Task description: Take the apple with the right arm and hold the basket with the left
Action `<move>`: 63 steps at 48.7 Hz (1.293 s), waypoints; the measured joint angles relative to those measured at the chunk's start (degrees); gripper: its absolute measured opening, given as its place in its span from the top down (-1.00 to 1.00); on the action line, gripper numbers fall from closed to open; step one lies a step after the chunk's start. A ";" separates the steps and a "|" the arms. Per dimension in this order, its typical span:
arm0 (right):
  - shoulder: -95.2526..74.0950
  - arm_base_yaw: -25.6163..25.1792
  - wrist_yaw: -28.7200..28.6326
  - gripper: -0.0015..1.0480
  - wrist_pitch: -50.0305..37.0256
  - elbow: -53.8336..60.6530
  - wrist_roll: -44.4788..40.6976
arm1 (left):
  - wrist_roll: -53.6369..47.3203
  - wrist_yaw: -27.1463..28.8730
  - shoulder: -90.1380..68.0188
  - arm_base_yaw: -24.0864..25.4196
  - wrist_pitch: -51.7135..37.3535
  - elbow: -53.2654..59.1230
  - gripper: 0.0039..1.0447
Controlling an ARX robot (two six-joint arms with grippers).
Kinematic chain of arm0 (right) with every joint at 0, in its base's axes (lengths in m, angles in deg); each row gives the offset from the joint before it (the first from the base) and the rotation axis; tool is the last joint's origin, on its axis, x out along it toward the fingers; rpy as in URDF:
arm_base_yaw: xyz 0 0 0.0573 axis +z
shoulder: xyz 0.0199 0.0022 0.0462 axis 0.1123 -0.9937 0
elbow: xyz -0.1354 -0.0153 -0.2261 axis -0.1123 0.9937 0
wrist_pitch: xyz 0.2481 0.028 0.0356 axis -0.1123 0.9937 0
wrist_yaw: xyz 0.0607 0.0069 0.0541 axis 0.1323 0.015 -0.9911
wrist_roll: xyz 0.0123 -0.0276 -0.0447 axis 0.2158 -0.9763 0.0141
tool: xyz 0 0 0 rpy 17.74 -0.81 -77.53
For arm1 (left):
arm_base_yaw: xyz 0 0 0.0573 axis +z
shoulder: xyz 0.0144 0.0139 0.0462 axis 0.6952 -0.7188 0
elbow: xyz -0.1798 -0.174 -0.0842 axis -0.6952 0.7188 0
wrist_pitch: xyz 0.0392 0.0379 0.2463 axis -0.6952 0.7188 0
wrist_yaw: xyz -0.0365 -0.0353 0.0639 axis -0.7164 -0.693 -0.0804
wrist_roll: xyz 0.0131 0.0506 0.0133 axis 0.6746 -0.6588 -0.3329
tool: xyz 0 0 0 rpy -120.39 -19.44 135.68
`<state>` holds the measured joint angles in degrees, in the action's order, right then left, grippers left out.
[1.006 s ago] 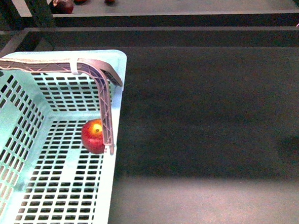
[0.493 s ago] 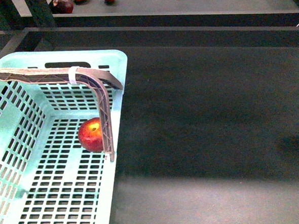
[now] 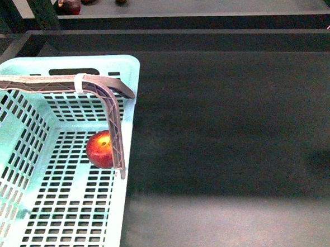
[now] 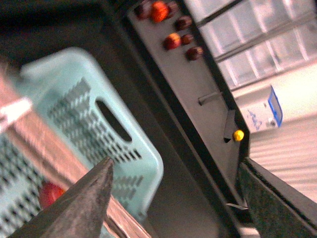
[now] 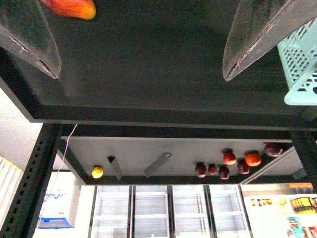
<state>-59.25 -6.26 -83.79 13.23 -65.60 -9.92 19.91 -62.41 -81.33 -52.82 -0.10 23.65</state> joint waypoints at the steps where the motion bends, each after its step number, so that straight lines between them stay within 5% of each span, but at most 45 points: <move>1: 0.00 0.00 0.00 -0.83 0.00 0.00 0.00 | -8.31 -0.44 0.98 0.42 -4.87 2.16 -0.24; 4: 0.00 0.00 0.00 -0.83 0.00 0.00 0.00 | -27.85 -1.14 4.66 1.57 -11.04 5.60 0.07; 15: 0.00 0.00 0.00 -0.83 -0.02 0.00 0.00 | -43.10 -4.59 12.74 4.52 -9.62 12.61 0.95; 20: 0.00 0.00 -0.02 -0.83 0.00 0.00 0.00 | -44.19 -7.69 17.86 8.50 -7.15 15.08 0.94; 63: 0.00 0.00 -0.02 -0.83 0.00 0.00 0.00 | -44.76 -8.07 46.25 8.55 14.45 20.65 0.94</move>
<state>-59.25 -6.26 -83.81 13.23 -65.60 -9.92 -24.85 -70.48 -35.08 -44.28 14.34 44.31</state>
